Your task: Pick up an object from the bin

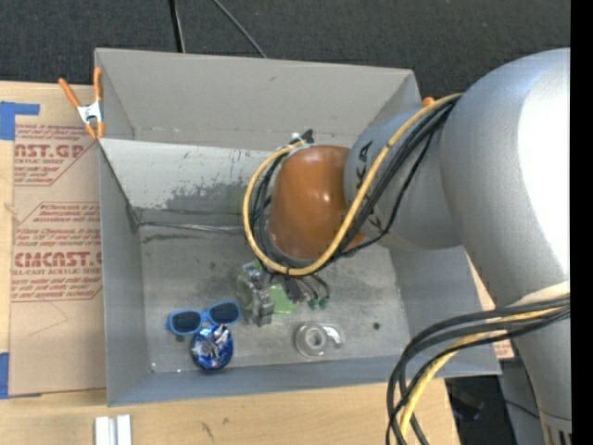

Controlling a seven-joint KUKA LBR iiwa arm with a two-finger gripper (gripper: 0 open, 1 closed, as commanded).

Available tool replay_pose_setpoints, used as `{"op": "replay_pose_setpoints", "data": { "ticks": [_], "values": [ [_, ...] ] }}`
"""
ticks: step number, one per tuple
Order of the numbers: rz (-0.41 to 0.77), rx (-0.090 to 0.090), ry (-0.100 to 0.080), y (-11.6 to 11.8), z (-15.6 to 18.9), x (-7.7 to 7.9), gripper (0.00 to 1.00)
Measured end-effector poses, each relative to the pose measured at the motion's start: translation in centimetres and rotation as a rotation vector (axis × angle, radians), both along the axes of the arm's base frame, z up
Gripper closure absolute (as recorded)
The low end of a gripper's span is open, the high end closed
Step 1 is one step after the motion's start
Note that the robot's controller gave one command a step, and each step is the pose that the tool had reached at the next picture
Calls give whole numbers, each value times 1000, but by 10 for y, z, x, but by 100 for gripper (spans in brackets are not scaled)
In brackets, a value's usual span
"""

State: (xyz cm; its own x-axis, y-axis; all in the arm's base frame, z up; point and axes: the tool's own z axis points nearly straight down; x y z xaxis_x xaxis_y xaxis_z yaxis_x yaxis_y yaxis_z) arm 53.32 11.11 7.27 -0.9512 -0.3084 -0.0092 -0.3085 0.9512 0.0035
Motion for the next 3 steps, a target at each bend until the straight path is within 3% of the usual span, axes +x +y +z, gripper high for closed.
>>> {"op": "replay_pose_setpoints", "data": {
  "ticks": [1, 2, 3],
  "values": [
    [11, -2, -2, 57, 122, -5, 100],
    [244, -7, 10, 64, 72, -38, 100],
    [280, -6, -3, 52, 149, -27, 100]
  ]
}}
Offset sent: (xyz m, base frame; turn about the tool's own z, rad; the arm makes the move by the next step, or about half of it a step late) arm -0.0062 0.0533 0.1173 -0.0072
